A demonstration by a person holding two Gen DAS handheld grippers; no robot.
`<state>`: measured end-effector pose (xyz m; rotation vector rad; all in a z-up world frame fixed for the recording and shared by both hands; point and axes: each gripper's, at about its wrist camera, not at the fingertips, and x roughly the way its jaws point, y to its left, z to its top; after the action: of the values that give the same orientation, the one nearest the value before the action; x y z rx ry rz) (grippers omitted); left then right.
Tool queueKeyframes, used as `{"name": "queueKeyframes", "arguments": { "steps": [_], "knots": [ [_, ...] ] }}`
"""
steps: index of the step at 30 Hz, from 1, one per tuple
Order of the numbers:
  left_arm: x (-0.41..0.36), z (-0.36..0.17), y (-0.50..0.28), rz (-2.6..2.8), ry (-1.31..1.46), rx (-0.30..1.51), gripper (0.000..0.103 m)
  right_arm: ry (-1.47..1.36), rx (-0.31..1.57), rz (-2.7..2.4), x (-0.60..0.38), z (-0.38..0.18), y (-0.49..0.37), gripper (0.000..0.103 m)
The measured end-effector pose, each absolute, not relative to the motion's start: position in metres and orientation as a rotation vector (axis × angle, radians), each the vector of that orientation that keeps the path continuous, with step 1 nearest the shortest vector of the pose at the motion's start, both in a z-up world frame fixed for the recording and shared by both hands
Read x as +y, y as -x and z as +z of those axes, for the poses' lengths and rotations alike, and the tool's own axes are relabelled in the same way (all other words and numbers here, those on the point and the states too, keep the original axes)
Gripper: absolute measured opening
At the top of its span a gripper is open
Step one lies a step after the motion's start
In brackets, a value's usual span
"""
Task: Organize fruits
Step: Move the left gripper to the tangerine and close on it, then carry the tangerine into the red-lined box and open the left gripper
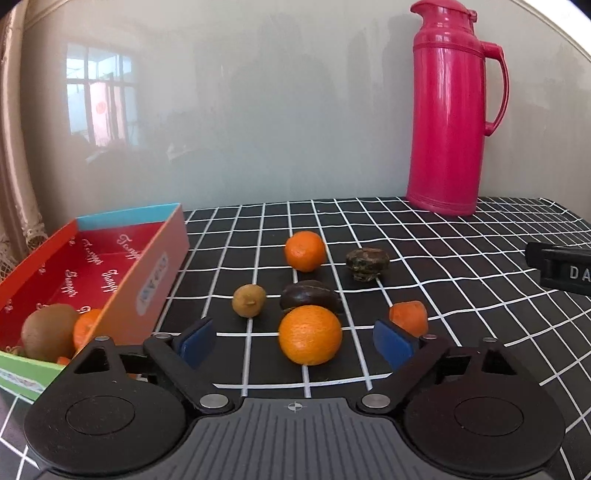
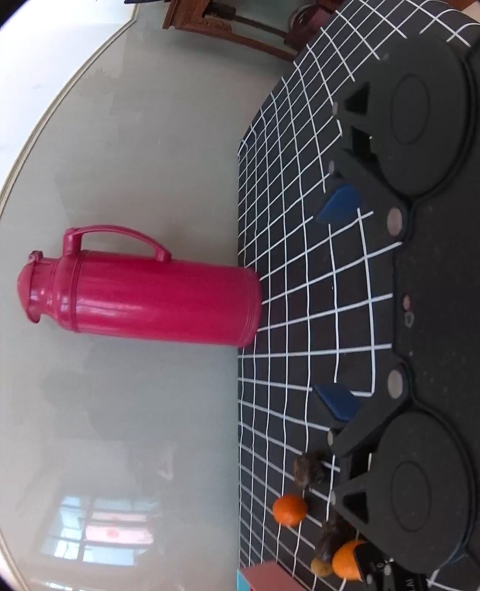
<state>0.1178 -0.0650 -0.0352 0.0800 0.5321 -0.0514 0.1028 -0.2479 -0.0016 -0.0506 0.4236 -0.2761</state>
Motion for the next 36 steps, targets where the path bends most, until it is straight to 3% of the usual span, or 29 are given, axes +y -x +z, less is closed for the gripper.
{"name": "queueKeyframes", "arguments": {
  "steps": [2, 5, 7, 12, 22, 36],
  "knots": [
    [-0.068, -0.039, -0.123, -0.047, -0.085, 0.548, 0.09, 0.043, 0.429, -0.273, -0.248, -0.003, -0.106, 0.093],
    [-0.069, -0.043, -0.132, -0.045, -0.069, 0.578, 0.078, 0.054, 0.427, -0.265, -0.246, -0.003, -0.107, 0.093],
    [-0.068, -0.046, -0.139, -0.044, -0.054, 0.61, 0.061, 0.059, 0.425, -0.266, -0.247, -0.002, -0.106, 0.093],
    [-0.068, -0.049, -0.144, -0.064, -0.028, 0.627, 0.04, 0.035, 0.44, -0.28, -0.256, -0.003, -0.11, 0.093],
    [-0.059, -0.032, -0.127, -0.073, -0.017, 0.557, 0.04, -0.01, 0.463, -0.288, -0.259, -0.004, -0.113, 0.093],
    [0.022, -0.01, -0.106, 0.034, 0.008, 0.471, 0.041, 0.026, 0.455, -0.191, -0.201, -0.004, -0.123, 0.093]
  ]
}}
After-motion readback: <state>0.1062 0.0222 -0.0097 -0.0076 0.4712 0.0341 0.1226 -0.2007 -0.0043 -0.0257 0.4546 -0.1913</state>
